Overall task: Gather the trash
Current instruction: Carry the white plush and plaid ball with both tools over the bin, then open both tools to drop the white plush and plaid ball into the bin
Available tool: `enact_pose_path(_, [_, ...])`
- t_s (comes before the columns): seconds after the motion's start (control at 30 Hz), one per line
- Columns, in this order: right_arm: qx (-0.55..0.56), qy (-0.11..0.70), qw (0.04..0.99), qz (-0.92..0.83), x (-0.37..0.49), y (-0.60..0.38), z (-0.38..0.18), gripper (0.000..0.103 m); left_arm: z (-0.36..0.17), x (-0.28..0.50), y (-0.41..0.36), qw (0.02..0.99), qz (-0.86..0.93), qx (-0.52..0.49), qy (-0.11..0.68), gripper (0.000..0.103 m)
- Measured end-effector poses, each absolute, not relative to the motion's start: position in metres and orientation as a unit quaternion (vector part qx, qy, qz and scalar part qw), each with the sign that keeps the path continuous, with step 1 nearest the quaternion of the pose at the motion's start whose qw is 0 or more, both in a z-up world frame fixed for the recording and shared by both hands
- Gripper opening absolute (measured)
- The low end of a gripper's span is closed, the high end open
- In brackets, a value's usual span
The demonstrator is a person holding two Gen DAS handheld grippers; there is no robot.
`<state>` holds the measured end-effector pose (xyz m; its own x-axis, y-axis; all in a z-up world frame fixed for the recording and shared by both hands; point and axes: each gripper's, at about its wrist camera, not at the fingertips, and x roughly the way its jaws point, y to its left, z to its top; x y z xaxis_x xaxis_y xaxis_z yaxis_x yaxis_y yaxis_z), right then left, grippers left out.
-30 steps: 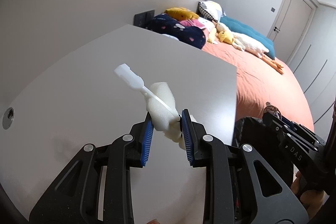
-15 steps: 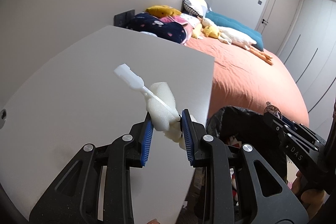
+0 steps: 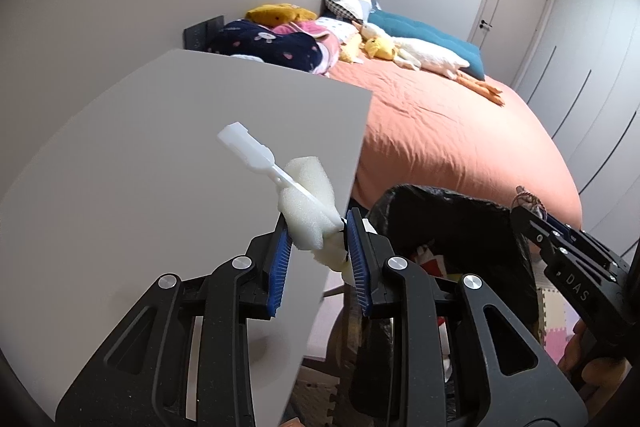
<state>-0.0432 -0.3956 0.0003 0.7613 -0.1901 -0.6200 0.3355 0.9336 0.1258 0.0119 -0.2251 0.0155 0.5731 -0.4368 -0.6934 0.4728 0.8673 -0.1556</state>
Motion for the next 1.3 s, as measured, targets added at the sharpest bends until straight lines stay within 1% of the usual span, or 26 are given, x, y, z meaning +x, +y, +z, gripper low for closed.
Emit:
enact_pose_path(0.4, [0.132, 0.309, 0.926, -0.171, -0.075, -0.423, -0.005, 0.022, 0.011, -0.004, -0.259, 0.877, -0.285, 0.047, 0.383, 0.030])
enact_pose_path(1.3, [0.165, 0.305, 0.905, -0.247, -0.140, -0.487, -0.019, 0.022, -0.014, -0.058, -0.353, 0.835, -0.367, 0.123, 0.390, 0.031])
